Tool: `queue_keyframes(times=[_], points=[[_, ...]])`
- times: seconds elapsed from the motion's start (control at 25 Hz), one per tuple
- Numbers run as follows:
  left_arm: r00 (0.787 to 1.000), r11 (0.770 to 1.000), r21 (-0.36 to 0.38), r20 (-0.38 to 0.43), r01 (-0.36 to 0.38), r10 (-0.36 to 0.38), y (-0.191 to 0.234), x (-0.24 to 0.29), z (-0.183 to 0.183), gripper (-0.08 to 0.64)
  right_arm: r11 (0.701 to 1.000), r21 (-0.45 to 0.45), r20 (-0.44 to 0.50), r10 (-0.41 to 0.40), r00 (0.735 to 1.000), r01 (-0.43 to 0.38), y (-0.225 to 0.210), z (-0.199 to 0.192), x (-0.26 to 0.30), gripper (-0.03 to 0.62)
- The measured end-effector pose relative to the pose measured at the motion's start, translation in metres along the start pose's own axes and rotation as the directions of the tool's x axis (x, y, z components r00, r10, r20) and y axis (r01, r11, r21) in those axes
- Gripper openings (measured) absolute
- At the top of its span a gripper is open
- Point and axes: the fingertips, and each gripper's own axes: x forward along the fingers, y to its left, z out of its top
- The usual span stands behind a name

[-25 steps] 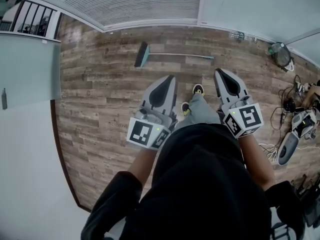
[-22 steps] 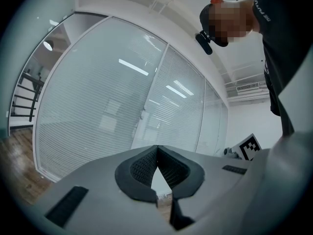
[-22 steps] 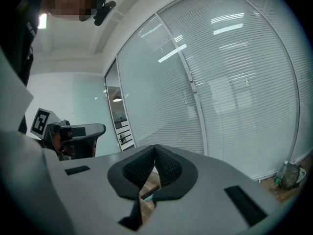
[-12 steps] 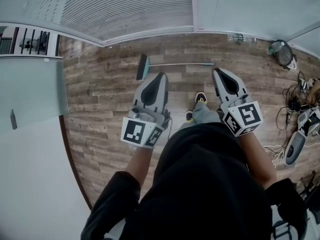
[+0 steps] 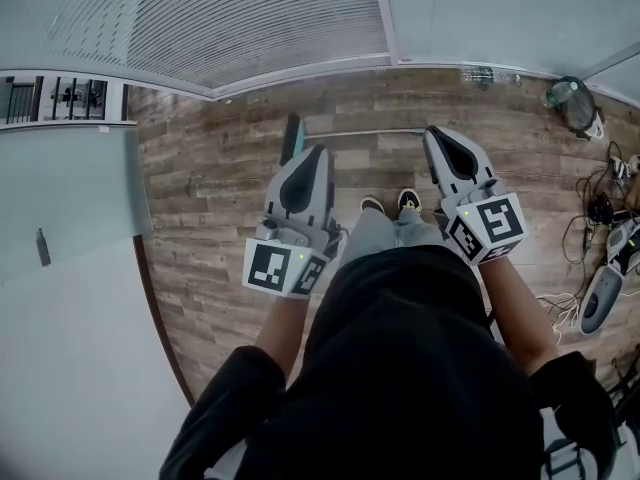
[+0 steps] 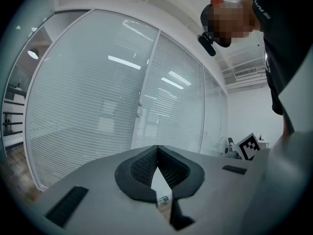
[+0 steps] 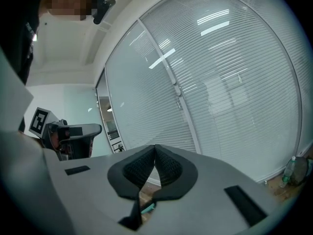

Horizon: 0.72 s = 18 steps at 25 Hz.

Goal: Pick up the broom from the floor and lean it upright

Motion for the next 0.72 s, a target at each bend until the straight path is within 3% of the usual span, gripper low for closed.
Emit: queue_keyframes(times=[0.4,0.72], points=[[0.998,0.999,0.015,-0.052,0.047,-0.046,-0.002,0.025,-0.004,0.015,0.999,0.035,-0.015,-0.036,0.999,0.036,-0.021,-0.007,0.006,0.015],[0.996,0.999,-0.031,-0.080,0.040,-0.042,0.042,0.045,-0.019,0.015,0.999,0.031,-0.079,-0.032,0.996,0.034,-0.019,-0.021,0.049,0.015]])
